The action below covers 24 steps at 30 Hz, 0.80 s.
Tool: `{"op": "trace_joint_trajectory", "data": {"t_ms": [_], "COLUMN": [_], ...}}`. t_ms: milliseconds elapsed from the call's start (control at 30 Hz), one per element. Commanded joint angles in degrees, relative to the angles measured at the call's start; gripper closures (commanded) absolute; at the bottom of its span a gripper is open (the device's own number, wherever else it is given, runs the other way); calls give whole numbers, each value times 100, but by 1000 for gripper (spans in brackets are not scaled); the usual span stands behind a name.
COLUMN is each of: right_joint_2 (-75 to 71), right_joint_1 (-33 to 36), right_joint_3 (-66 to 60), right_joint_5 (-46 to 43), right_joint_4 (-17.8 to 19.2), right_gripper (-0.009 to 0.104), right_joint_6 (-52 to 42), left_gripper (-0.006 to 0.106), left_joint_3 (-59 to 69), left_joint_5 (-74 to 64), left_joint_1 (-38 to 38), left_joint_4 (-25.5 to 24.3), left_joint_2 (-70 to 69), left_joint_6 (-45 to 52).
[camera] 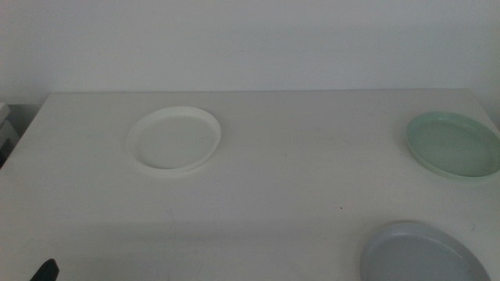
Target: Stack the three bowls on top of each other.
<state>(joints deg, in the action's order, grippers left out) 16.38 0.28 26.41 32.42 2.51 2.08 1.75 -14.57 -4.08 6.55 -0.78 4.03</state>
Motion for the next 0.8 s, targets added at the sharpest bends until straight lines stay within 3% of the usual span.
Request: {"op": "trace_joint_trajectory", "data": {"t_ms": [0,433,667,767], "right_joint_2": [445,2383,3131,3554], "right_joint_1": [23,23,23,23], "right_joint_3": [548,2700,3058,3058], "right_joint_5": [78,2382,2716,2796], "right_joint_4": [55,-405,-592,-495], "right_gripper": [38,38,38,38], "right_joint_6": [-28,124,124,124], "left_gripper": [1,1,1,1], "left_joint_3": [-26,-26,-26,-26], "left_joint_5": [450,450,450,450], "left_joint_1": [5,5,5,5], "left_joint_4": [60,60,60,60], "left_joint_2": [-77,-77,-77,-77], "left_joint_6": [-27,-27,-27,-27]}}
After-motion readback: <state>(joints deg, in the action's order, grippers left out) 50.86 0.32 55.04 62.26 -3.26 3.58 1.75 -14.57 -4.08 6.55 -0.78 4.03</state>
